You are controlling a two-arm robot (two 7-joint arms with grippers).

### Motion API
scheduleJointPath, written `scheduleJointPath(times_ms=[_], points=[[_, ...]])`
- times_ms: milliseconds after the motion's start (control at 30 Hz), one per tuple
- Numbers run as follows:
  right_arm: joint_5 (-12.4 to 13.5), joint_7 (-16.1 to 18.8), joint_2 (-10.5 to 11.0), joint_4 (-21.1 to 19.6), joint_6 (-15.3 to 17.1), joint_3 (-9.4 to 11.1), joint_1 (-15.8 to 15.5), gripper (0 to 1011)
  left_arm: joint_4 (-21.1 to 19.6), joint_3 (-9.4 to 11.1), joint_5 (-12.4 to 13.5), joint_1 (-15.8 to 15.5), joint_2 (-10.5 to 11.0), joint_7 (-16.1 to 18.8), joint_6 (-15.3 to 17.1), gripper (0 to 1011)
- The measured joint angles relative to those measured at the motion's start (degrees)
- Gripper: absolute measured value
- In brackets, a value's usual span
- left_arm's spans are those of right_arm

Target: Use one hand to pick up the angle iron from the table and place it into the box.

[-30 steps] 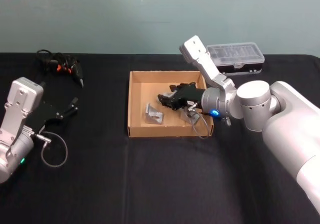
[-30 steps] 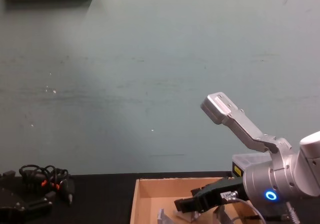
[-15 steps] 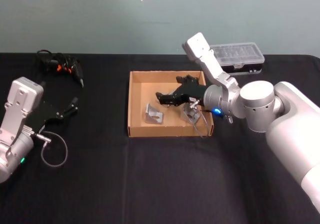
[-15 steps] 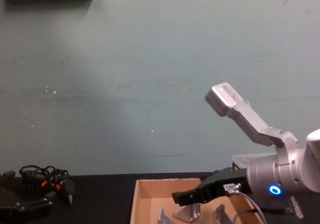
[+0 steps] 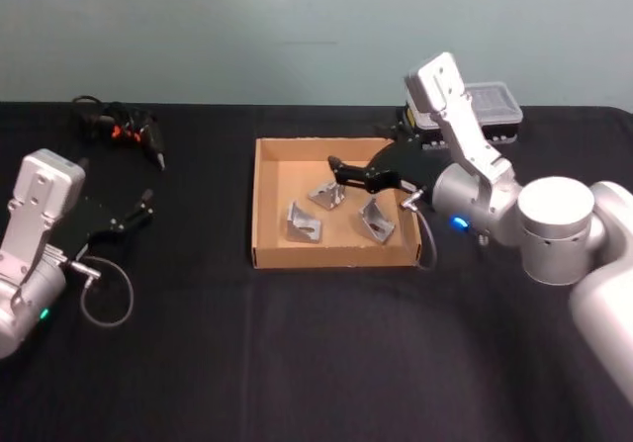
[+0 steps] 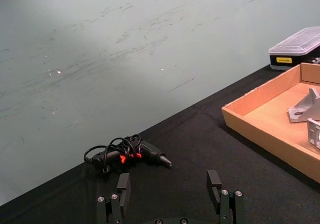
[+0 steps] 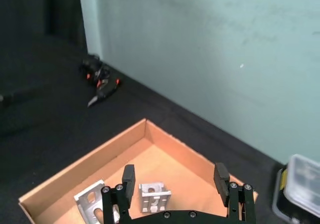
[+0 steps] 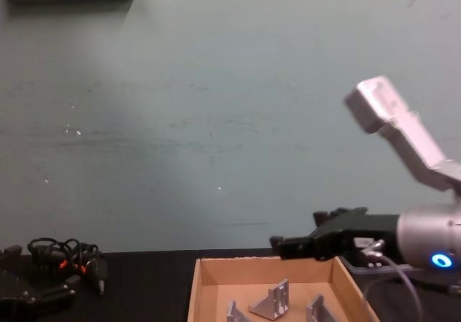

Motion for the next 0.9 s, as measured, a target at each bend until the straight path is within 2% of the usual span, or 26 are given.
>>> scheduleJointPath(times_ms=[333, 533, 900], points=[[1.4, -2.6, 3.1, -9.1, -4.9, 3.9, -7.5, 1000, 0.0, 0.0, 0.0, 0.0, 0.0, 0.0, 0.0, 1000], [2.2, -4.3, 4.0, -11.9, -8.0, 6.7, -11.6, 1000, 0.0, 0.0, 0.0, 0.0, 0.0, 0.0, 0.0, 1000], [1.6, -5.9, 5.1, -13.6, -11.7, 9.8, -17.1, 1000, 0.0, 0.0, 0.0, 0.0, 0.0, 0.0, 0.0, 1000]])
